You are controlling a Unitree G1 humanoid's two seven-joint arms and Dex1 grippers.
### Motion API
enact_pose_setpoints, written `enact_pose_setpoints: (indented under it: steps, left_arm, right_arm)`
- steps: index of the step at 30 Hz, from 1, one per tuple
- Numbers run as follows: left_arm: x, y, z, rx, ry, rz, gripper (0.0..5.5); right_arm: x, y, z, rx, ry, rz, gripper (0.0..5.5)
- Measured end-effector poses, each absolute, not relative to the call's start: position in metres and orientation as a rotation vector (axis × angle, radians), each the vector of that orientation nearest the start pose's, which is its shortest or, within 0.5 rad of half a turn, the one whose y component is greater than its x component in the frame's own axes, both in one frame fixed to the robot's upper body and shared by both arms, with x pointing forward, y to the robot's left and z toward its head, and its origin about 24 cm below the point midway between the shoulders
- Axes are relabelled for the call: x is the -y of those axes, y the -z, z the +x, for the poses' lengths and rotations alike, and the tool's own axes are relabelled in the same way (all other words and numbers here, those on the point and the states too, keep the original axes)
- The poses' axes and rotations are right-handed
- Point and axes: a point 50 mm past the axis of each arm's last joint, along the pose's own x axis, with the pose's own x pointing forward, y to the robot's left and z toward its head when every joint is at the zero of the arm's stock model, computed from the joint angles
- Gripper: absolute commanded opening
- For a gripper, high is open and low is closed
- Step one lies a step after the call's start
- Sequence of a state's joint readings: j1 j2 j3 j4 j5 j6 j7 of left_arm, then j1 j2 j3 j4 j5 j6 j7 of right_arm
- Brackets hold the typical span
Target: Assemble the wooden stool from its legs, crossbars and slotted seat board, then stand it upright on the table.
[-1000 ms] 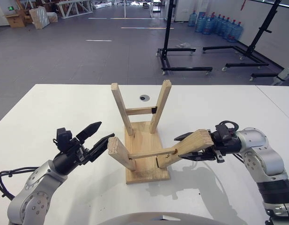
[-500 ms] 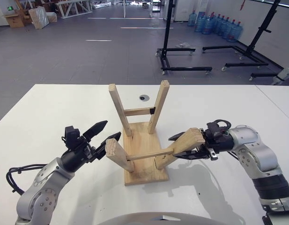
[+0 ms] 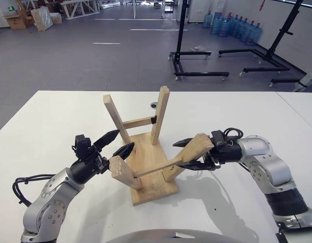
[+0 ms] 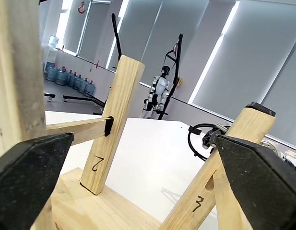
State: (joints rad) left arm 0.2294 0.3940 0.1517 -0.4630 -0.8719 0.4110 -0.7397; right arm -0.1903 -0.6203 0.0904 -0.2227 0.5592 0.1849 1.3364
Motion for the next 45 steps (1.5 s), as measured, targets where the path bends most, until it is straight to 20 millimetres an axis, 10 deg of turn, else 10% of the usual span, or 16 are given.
enact_pose_setpoints:
  steps: [13,20,28,32,45]
  left_arm:
    - [-0.194,-0.098,0.18,0.013,0.776,-0.434,5.4]
    - [-0.213,-0.091,0.149,0.017,0.565,-0.443,5.4]
    - [-0.227,-0.058,0.095,-0.438,0.698,-0.216,5.4]
    - [-0.213,-0.047,0.083,-0.563,0.828,-0.168,5.4]
    - [-0.159,-0.018,0.13,-0.491,0.895,-0.148,5.4]
  right_arm:
    - [0.181,-0.127,0.224,-0.068,-1.547,-0.192,3.67]
    - [0.21,-0.079,0.202,-0.194,-1.442,-0.18,3.67]
    - [0.241,-0.029,0.189,-0.336,-1.408,-0.253,3.67]
    - [0.241,-0.053,0.187,-0.293,-1.423,-0.279,3.67]
    - [0.258,-0.057,0.18,-0.327,-1.394,-0.275,3.67]
